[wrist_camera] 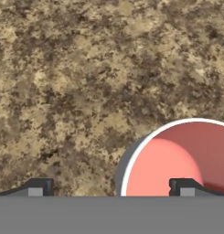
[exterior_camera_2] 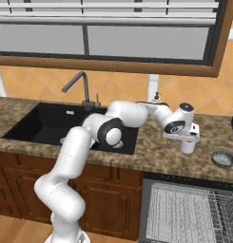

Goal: Pick up the cup and bowl from the counter, place them in the dishwasher, and close the dishwasher door.

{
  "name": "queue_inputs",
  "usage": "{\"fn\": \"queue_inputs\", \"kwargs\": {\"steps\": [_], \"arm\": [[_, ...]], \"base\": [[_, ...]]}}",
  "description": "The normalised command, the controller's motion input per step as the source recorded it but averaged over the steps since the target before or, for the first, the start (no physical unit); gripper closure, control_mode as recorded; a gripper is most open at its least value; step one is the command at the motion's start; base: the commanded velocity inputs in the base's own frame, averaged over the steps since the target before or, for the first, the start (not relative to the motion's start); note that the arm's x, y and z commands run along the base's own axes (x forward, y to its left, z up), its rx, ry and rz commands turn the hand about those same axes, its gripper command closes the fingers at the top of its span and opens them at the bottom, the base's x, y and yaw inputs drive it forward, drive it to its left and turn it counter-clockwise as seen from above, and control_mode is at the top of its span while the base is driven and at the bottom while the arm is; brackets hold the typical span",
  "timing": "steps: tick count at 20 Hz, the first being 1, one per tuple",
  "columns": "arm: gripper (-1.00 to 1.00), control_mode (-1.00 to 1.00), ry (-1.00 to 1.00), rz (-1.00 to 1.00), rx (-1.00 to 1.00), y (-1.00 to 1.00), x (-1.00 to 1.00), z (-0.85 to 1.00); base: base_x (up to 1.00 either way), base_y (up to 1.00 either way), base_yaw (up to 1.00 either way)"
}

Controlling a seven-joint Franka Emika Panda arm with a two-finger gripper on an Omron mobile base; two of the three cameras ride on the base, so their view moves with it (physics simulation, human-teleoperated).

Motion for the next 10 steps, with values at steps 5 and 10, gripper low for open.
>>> {"fn": "queue_inputs", "kwargs": {"steps": [5,10], "arm": [[1.00,-1.00,0.00,0.00,0.00,0.00,0.00,0.00],[1.00,-1.00,0.00,0.00,0.00,0.00,0.00,0.00]], "base": [[0.00,0.00,0.00],[0.00,0.00,0.00]]}}
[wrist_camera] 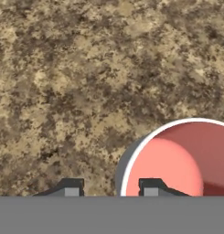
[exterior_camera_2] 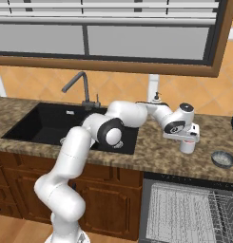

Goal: Pick up the cup and bowl from the counter, place them in the dishwasher, and close the dishwasher door.

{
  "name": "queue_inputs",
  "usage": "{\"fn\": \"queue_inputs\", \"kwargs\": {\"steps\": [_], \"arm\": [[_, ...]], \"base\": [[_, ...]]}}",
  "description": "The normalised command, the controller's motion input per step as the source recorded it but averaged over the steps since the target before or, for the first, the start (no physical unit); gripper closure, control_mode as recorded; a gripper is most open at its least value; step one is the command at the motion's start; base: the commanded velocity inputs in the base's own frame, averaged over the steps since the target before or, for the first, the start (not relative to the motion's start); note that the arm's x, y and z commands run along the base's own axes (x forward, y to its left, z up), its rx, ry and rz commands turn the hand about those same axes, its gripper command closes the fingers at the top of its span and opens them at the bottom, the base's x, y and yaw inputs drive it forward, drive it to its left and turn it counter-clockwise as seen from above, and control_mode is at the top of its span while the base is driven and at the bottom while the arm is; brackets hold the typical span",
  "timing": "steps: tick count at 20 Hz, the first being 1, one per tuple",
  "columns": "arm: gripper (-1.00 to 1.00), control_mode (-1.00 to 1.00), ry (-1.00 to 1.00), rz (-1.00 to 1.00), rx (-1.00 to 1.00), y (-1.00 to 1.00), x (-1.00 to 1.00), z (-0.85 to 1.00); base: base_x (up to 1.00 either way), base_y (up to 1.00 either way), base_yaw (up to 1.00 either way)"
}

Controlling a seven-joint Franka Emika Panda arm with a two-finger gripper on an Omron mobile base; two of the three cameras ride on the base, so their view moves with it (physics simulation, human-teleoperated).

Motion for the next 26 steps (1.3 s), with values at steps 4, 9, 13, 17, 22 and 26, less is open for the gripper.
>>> {"fn": "queue_inputs", "kwargs": {"steps": [4,9,13,17,22,26], "arm": [[1.00,-1.00,0.00,0.00,0.00,0.00,0.00,0.00],[1.00,-1.00,0.00,0.00,0.00,0.00,0.00,0.00],[1.00,-1.00,-0.01,0.00,0.00,0.03,-0.47,0.00],[1.00,-1.00,0.00,0.00,0.00,0.16,-0.91,0.00],[1.00,-1.00,-0.01,0.01,0.00,0.13,-0.84,-0.12],[1.00,-1.00,0.00,0.01,0.00,0.03,-0.72,-0.19]], "base": [[0.00,0.00,0.00],[0.00,0.00,0.00],[0.00,0.00,0.00],[0.00,0.00,0.00],[0.00,0.00,0.00],[0.00,0.00,0.00]]}}
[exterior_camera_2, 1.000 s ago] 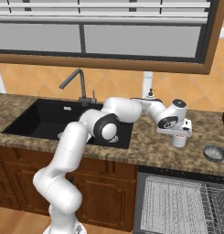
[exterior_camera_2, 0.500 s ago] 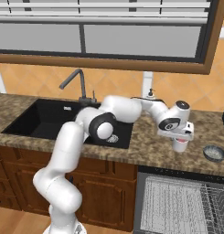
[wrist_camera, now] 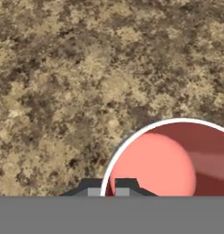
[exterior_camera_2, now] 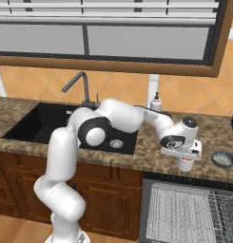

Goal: Pick up the cup and bowl from the counter, place them in the dishwasher, and close the dishwasher door.

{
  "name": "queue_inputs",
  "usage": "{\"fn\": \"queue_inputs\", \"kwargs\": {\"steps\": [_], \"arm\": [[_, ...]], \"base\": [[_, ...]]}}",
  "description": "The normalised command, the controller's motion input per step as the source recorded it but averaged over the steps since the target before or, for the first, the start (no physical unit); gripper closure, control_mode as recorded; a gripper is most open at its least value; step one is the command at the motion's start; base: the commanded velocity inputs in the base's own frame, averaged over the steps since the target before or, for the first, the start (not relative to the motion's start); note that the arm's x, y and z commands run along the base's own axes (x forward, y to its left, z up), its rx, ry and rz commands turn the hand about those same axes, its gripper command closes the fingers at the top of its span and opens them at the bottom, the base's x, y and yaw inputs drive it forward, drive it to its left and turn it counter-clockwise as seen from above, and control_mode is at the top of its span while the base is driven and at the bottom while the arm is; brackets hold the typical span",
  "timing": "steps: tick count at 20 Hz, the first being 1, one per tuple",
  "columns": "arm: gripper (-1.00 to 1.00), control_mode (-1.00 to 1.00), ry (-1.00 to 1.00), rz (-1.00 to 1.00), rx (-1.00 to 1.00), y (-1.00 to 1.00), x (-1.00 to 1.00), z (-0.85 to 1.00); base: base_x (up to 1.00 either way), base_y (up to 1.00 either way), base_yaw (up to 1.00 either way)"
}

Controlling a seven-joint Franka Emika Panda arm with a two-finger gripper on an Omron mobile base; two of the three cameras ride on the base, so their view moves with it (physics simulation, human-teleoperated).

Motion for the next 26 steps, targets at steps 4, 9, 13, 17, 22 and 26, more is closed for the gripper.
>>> {"fn": "queue_inputs", "kwargs": {"steps": [4,9,13,17,22,26], "arm": [[1.00,-1.00,0.00,0.00,0.00,0.00,-0.65,-0.31],[1.00,-1.00,0.00,0.00,0.00,0.00,-0.55,-0.39],[1.00,-1.00,0.00,0.00,0.00,0.00,-0.59,-0.11],[1.00,-1.00,-0.01,0.00,0.00,0.00,-0.68,0.00],[1.00,-1.00,-0.01,0.00,0.00,0.00,-0.50,-0.10],[1.00,-1.00,0.00,0.00,0.00,0.01,-0.18,-0.42]], "base": [[0.00,0.00,0.00],[0.00,0.00,0.00],[0.00,0.00,0.00],[0.00,0.00,0.00],[0.00,0.00,0.00],[0.00,0.00,0.00]]}}
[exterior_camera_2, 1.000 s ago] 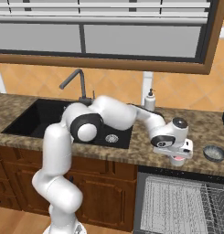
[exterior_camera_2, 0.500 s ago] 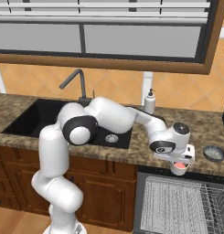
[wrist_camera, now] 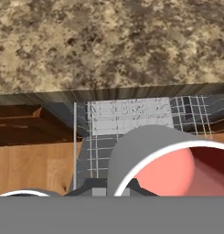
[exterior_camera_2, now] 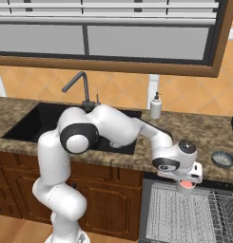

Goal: Pick up the cup and bowl from the counter, place them in the dishwasher, and close the dishwasher door.

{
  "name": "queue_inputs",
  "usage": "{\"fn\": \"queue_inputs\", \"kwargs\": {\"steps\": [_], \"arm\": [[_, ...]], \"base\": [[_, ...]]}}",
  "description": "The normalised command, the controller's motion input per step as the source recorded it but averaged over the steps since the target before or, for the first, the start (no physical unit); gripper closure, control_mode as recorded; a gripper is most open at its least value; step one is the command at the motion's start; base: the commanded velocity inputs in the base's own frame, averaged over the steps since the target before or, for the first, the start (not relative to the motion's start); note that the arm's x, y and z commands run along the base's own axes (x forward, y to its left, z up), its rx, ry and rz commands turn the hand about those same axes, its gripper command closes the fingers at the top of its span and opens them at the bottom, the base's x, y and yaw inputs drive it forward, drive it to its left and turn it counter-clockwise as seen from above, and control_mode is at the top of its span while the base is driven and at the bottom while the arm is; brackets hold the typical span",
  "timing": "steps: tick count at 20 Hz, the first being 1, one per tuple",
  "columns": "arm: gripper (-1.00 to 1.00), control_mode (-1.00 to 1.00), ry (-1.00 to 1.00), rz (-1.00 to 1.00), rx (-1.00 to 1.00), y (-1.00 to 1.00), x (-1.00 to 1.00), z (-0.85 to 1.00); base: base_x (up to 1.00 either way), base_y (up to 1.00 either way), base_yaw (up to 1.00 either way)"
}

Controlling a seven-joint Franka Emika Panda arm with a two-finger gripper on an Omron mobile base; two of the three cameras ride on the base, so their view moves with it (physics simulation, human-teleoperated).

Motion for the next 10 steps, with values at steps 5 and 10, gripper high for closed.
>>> {"fn": "queue_inputs", "kwargs": {"steps": [5,10], "arm": [[1.00,-1.00,0.00,0.00,0.00,0.01,-0.04,-0.73],[1.00,-1.00,0.00,0.00,0.00,0.00,-0.11,-0.73]], "base": [[0.00,0.00,0.00],[0.00,0.00,0.00]]}}
